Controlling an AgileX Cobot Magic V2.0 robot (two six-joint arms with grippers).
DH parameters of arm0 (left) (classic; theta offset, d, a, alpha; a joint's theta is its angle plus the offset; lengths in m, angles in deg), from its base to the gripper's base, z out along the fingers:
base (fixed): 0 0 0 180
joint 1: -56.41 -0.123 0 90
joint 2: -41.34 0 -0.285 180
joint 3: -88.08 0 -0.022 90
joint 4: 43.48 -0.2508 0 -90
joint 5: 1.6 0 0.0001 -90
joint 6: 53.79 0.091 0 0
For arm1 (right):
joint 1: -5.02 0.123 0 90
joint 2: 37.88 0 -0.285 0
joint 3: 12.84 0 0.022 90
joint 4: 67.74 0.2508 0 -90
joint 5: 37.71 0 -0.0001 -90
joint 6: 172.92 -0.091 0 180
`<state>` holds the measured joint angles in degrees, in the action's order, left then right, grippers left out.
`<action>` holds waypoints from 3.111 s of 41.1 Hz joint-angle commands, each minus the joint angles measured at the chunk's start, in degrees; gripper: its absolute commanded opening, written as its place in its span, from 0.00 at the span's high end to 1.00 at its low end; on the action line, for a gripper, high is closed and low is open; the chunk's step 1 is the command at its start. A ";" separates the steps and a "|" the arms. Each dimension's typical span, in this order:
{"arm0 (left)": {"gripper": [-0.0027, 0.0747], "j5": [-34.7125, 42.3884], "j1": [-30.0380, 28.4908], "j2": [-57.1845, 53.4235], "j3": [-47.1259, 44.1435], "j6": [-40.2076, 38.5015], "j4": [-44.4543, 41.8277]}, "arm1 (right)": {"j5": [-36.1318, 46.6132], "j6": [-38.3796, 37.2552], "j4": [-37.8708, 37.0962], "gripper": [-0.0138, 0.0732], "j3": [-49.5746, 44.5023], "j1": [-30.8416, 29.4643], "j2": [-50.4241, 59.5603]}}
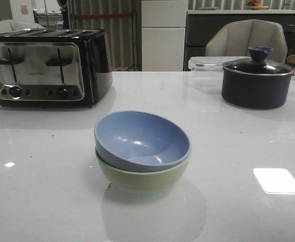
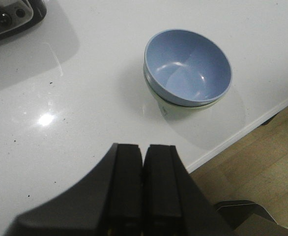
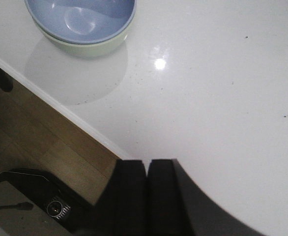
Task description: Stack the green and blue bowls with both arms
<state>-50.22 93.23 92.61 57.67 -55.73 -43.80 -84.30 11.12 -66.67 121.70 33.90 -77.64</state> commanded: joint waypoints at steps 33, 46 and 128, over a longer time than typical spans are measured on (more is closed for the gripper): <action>0.84 33.13 -30.32 -39.80 -30.28 -0.32 -1.26 | 3.66 -0.04 -0.48 0.80 1.47 -0.31 0.00; 0.84 47.71 -32.08 -44.82 -44.60 -0.32 -0.83 | 3.66 -0.04 -0.48 0.80 1.47 -0.31 0.00; 0.84 50.84 -34.80 -44.72 -47.39 -0.43 0.32 | 38.44 0.13 -1.58 0.80 -28.85 -28.80 30.35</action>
<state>-4.42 58.31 48.80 10.57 -55.73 -43.95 -56.25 11.12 -67.74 94.36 6.98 -49.18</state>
